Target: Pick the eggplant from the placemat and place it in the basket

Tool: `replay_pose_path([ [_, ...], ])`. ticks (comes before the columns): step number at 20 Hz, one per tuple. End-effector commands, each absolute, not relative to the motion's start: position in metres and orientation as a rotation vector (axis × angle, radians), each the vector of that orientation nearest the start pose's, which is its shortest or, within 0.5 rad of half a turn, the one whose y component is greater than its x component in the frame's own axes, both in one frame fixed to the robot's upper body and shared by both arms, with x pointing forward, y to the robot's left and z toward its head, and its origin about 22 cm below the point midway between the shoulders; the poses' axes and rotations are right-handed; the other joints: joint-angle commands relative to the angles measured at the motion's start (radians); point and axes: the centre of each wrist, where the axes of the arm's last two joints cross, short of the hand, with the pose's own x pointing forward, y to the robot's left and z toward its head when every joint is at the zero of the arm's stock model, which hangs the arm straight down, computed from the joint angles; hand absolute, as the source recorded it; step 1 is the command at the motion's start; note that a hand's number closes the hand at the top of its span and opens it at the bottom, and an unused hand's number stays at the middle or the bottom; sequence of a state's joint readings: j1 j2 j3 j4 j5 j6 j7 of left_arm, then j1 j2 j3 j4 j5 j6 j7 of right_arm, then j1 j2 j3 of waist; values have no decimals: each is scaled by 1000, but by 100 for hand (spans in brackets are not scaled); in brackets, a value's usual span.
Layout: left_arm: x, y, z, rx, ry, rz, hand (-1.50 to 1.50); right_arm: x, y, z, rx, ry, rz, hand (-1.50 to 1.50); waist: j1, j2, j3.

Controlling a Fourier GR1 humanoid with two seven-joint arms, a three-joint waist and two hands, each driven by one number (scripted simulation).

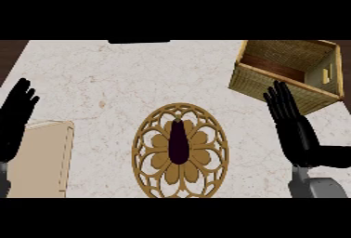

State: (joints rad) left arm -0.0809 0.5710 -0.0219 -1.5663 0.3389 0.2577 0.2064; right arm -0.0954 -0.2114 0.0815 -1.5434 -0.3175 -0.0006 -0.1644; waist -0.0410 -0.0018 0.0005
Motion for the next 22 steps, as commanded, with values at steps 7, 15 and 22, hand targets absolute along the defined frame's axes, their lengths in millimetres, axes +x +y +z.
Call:
replay_pose_path([
  [7, 232, 289, -12, 117, -1092, -107, 0, 316, -111, 86, 542, -1750, 657, 150, 167, 35, -8],
  [15, 214, 286, -41, 124, -1019, -90, 0, 289, -3, 82, 298, -1681, 804, -150, 106, 4, -4],
  [22, 206, 299, -47, 149, -995, -46, 0, 341, -12, 160, -378, -1598, 1186, -150, 52, -15, -8],
])
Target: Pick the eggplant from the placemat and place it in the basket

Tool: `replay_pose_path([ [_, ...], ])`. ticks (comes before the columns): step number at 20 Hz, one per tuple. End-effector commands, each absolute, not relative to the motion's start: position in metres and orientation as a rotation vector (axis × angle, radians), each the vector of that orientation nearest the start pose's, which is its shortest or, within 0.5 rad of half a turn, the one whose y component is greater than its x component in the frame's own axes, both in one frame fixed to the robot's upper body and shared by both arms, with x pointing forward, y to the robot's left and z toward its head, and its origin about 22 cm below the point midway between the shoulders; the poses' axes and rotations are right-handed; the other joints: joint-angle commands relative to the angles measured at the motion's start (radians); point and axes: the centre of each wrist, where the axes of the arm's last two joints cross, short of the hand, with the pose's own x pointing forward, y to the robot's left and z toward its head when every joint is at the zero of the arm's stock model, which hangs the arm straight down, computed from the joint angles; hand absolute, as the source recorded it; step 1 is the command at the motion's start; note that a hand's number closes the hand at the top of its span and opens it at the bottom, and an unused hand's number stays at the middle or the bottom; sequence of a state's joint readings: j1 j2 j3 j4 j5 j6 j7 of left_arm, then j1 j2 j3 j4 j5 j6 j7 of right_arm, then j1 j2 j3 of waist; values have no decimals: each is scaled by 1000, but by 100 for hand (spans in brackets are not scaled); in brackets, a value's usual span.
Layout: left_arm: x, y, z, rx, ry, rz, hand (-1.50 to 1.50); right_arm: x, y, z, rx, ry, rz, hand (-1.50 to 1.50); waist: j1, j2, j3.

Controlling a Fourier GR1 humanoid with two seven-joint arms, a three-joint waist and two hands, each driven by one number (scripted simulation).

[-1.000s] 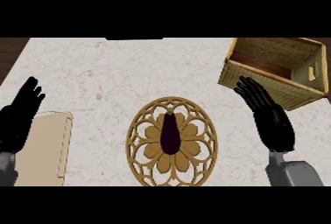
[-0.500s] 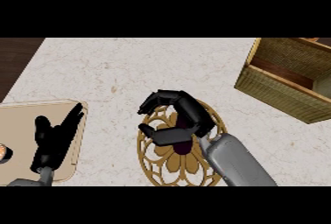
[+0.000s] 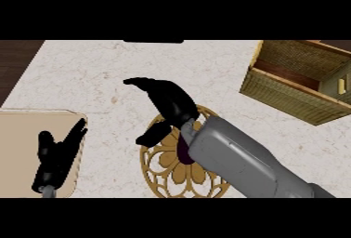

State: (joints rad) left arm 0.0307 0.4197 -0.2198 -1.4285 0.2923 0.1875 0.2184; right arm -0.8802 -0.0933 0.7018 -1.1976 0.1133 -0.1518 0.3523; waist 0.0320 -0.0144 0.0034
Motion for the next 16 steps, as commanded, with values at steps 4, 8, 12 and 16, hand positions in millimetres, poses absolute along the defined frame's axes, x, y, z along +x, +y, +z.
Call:
replay_pose_path([
  [4, 193, 303, -50, 154, -1003, -44, 0, 350, -10, 232, -508, -1499, 1346, -150, -17, 1, -8],
  [8, 199, 283, -50, 152, -1011, -40, 0, 358, -22, 297, -515, -1388, 1479, -150, -24, 9, -5],
  [12, 206, 303, -46, 152, -1016, -36, 0, 363, -23, 318, -448, -1176, 1649, -150, -31, 12, -7],
  [16, 200, 287, -50, 146, -1001, -34, 0, 364, -19, 336, -445, -1036, 1754, -150, -33, 9, -5],
])
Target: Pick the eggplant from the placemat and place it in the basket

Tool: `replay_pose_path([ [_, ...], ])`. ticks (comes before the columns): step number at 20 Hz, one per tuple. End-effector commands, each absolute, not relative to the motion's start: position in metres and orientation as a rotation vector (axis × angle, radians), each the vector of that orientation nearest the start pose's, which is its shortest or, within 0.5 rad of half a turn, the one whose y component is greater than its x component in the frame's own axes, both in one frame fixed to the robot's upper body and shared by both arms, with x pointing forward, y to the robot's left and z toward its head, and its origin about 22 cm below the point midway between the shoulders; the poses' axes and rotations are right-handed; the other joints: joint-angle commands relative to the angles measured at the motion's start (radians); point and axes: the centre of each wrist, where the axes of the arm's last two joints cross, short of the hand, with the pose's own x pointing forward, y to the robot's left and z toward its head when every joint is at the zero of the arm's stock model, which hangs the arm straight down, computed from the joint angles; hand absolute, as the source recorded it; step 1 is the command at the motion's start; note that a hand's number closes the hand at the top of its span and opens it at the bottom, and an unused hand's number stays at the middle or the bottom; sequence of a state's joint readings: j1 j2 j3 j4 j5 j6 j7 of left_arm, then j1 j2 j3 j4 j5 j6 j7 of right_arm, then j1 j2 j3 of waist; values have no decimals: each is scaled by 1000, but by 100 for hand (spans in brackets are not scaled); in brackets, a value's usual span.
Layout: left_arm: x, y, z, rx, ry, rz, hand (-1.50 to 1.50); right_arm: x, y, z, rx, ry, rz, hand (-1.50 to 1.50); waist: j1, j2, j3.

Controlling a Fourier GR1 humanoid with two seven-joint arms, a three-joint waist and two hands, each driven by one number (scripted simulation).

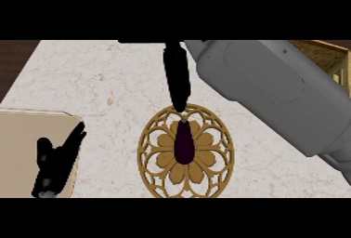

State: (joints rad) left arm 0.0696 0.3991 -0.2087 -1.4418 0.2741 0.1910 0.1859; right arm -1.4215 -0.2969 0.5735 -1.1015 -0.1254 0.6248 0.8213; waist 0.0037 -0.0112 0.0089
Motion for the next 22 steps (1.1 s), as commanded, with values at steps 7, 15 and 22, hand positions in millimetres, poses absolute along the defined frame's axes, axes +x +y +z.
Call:
replay_pose_path([
  [7, 202, 283, -52, 148, -1020, -21, 0, 365, -18, 335, -443, -972, 1791, -150, -11, 6, -10],
  [15, 193, 291, -53, 159, -1009, -17, 0, 365, -33, 286, -357, -997, 1706, -150, -13, 6, -9],
  [22, 207, 302, -45, 158, -1014, -41, 0, 352, -23, 227, -344, -1040, 1678, -150, -9, 11, -9],
])
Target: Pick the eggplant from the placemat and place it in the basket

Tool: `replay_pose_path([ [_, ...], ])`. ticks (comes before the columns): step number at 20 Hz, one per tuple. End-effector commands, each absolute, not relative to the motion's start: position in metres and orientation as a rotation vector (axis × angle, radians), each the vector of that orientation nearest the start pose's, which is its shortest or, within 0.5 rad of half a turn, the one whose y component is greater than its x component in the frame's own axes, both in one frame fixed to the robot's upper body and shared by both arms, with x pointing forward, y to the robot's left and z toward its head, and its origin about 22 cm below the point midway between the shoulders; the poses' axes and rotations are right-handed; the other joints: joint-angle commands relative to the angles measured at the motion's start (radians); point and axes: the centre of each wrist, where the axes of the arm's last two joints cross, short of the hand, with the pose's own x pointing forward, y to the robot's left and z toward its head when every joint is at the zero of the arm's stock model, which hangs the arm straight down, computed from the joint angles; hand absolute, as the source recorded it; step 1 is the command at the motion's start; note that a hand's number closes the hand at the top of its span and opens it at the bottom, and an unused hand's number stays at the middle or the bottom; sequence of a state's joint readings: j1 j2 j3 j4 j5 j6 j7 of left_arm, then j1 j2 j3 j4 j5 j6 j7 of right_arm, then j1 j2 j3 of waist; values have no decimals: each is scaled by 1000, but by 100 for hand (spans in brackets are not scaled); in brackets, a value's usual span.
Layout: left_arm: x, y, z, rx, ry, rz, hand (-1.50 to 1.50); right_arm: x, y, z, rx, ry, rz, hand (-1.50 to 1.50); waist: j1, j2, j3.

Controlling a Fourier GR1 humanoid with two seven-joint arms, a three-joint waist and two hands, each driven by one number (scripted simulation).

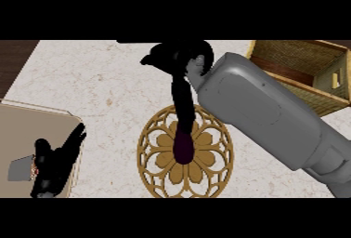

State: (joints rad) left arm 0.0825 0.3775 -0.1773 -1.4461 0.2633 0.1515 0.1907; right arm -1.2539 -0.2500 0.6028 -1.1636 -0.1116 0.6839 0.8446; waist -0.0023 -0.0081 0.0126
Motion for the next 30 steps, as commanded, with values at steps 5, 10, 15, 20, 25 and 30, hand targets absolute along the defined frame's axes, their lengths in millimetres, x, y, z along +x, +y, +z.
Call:
replay_pose_path([
  [5, 197, 309, -42, 135, -1012, -34, 0, 353, -26, 204, -403, -974, 1728, -150, 7, 8, -13],
  [10, 195, 287, -55, 163, -1023, -41, 0, 352, -24, 175, -399, -944, 1735, -150, 11, 10, -13],
  [15, 206, 278, -45, 148, -1018, -16, 0, 349, -33, 155, -397, -946, 1729, -150, 7, 9, -12],
  [20, 189, 300, -56, 142, -1024, -26, 0, 347, -52, 133, -384, -964, 1704, -150, 7, 9, -13],
  [25, 206, 298, -53, 158, -1015, -22, 0, 336, -35, 102, -399, -986, 1713, -150, 7, 11, -13],
  [30, 189, 295, -55, 125, -1022, -28, 0, 343, -35, 109, -397, -1000, 1693, -150, 12, 9, -13],
])
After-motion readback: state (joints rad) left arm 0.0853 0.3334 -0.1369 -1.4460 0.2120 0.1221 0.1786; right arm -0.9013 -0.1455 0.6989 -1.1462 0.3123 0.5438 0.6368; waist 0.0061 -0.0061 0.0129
